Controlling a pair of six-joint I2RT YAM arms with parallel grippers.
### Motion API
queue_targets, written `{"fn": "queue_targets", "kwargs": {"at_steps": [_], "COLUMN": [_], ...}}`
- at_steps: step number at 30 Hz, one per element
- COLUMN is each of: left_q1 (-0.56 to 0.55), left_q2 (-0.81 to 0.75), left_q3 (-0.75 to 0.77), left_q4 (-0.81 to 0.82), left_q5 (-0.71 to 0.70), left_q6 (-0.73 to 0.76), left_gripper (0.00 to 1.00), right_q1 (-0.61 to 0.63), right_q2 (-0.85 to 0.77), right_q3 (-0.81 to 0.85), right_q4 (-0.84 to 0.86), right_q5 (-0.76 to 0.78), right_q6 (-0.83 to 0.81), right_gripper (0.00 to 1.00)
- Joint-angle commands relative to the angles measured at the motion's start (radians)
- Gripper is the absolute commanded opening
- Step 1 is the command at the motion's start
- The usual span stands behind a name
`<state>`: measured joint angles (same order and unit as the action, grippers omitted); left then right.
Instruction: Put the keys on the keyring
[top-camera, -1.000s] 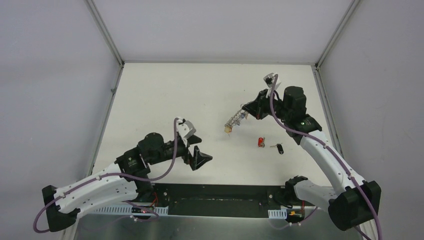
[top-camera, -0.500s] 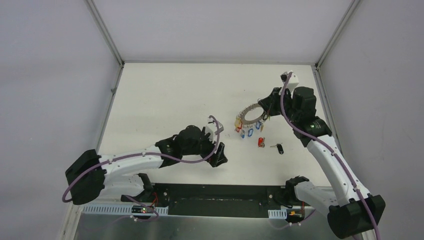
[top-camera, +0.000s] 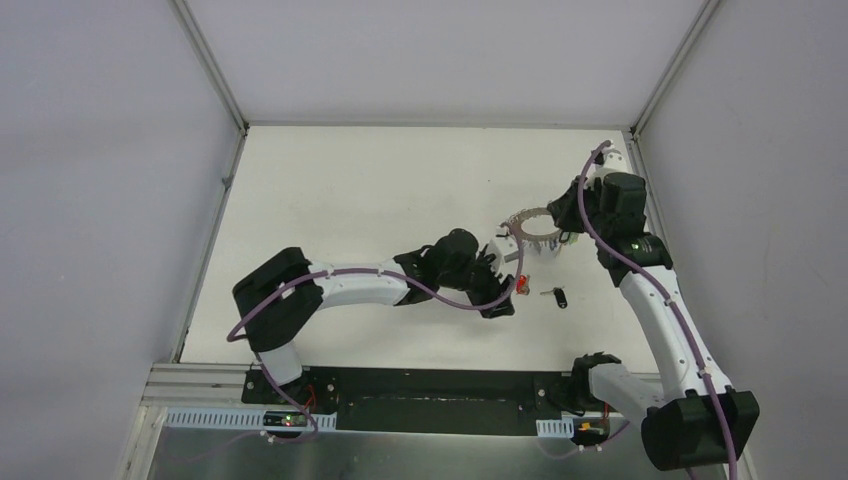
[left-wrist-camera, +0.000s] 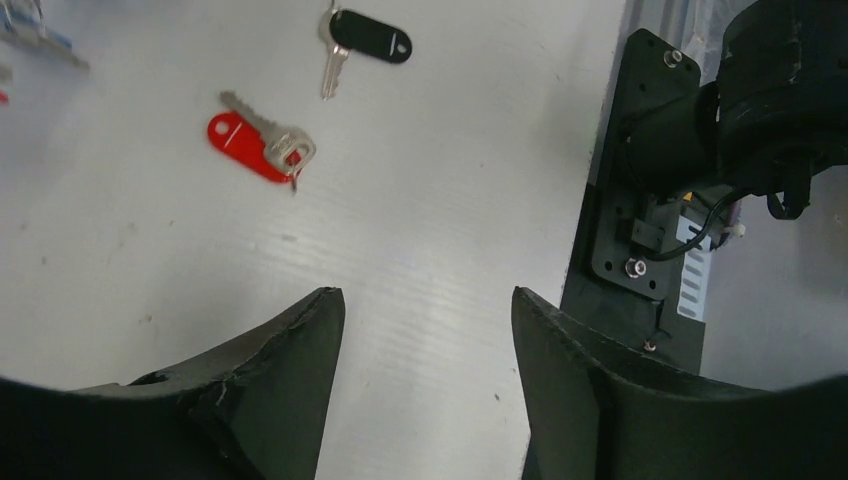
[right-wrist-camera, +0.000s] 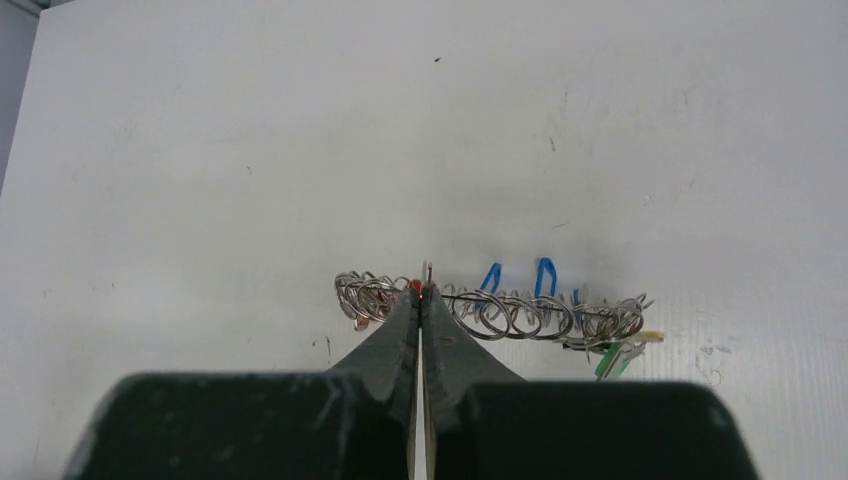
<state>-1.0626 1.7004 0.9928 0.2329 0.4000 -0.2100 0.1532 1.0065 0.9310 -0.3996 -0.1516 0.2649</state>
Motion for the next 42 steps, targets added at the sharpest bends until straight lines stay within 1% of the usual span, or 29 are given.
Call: {"fn": "queue_targets", "kwargs": {"at_steps": [1, 4, 6, 9, 14, 19, 22, 28, 30, 33, 34, 35, 37, 39, 40, 42], "left_q1": [-0.035, -0.043, -0.049, -0.051, -0.053, -0.054, -0.056, -0.063, -0.065, -0.070, -0.071, -0.071, -0.071, -0.071, -0.071, -0.072], "left_q2": [0.088, 0.145, 0.188, 0.242, 0.327, 0.393, 0.422, 0.429, 0.426, 0.410, 0.406, 0.403, 0.402, 0.401, 0.402, 0.396], "left_q3": [0.123, 0.188, 0.223, 0.272, 0.364, 0.442, 0.478, 0.469, 0.456, 0.422, 0.410, 0.400, 0.394, 0.395, 0.394, 0.390], "left_q4": [0.039, 0.014, -0.004, -0.015, -0.062, -0.097, -0.133, -0.177, -0.181, -0.157, -0.144, -0.133, -0.121, -0.124, -0.127, -0.131], "left_q5": [0.027, -0.030, -0.095, -0.128, -0.169, -0.170, -0.166, -0.221, -0.228, -0.229, -0.235, -0.236, -0.228, -0.222, -0.220, -0.222], "left_q6": [0.120, 0.129, 0.128, 0.131, 0.153, 0.177, 0.197, 0.225, 0.234, 0.246, 0.245, 0.244, 0.245, 0.252, 0.257, 0.266], "left_gripper": [0.63, 0.61, 0.61, 0.59, 0.52, 0.45, 0.38, 0.36, 0.34, 0.37, 0.35, 0.30, 0.16, 0.04, 0.00, 0.00], "right_q1": [-0.040, -0.057, -0.063, -0.070, -0.072, -0.073, -0.074, -0.074, -0.074, -0.073, -0.074, -0.074, -0.073, -0.074, -0.074, -0.073], "right_q2": [0.017, 0.024, 0.025, 0.024, 0.026, 0.027, 0.023, 0.014, 0.011, 0.009, 0.009, 0.008, 0.006, 0.003, 0.002, 0.000], "right_q3": [0.030, 0.018, 0.011, 0.007, 0.002, 0.000, -0.001, -0.009, -0.011, -0.015, -0.015, -0.016, -0.021, -0.024, -0.026, -0.026], "right_q4": [0.042, 0.042, 0.044, 0.043, 0.042, 0.044, 0.042, 0.042, 0.042, 0.042, 0.042, 0.042, 0.042, 0.042, 0.042, 0.042], "right_q5": [0.023, 0.032, 0.043, 0.059, 0.086, 0.086, 0.087, 0.089, 0.086, 0.086, 0.085, 0.086, 0.087, 0.090, 0.090, 0.092], "right_q6": [0.070, 0.080, 0.080, 0.075, 0.080, 0.079, 0.075, 0.074, 0.075, 0.076, 0.075, 0.074, 0.075, 0.073, 0.071, 0.069], "right_gripper": [0.00, 0.00, 0.00, 0.00, 0.00, 0.00, 0.00, 0.00, 0.00, 0.00, 0.00, 0.00, 0.00, 0.00, 0.00, 0.00]}}
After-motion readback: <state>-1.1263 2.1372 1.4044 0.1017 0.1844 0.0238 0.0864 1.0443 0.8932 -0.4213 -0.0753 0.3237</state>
